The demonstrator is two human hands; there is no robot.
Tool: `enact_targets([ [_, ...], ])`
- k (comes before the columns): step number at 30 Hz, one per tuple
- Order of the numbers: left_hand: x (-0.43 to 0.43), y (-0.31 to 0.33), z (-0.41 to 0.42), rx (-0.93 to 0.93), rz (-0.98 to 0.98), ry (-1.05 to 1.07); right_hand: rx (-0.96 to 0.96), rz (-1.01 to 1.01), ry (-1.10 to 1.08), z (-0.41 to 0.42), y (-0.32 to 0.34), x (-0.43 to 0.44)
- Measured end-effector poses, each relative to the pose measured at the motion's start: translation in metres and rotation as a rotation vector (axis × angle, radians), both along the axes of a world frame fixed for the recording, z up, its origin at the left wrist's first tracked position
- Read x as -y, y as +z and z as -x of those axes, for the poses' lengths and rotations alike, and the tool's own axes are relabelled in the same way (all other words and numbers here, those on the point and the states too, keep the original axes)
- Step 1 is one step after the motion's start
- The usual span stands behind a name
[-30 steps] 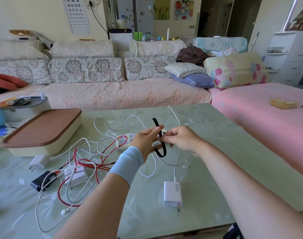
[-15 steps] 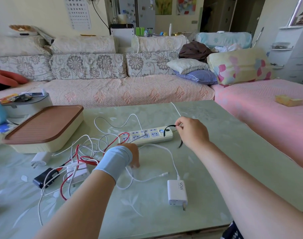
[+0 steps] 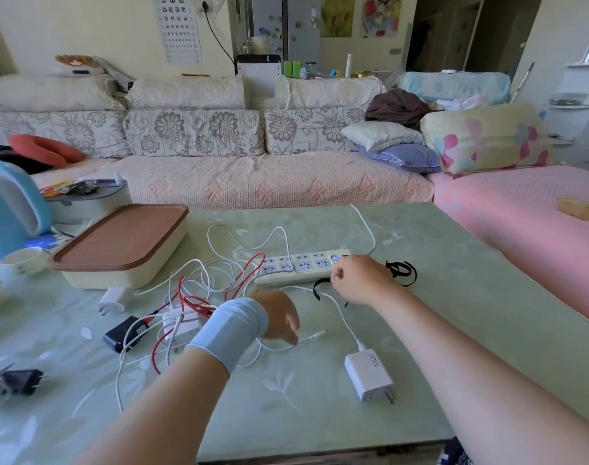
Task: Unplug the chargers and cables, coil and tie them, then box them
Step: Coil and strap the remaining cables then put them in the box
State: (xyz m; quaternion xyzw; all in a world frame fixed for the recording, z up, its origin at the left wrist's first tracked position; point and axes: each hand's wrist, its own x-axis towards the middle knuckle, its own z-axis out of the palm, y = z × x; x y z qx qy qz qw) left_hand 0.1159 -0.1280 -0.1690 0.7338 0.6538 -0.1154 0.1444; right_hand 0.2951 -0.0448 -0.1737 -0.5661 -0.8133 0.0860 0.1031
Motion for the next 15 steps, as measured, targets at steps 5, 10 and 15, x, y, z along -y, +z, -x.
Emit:
enact_targets([
  [5,0.008,-0.001,-0.008,-0.139,0.145,-0.075,0.350,0.344,-0.003,-0.003,0.011,0.042],
  [10,0.020,0.005,-0.005,-0.267,0.244,-0.121,0.264,0.274,0.196,-0.003,-0.011,0.058],
  [15,0.033,0.005,0.005,-0.244,0.255,-0.125,0.260,0.188,0.323,0.013,-0.020,0.066],
])
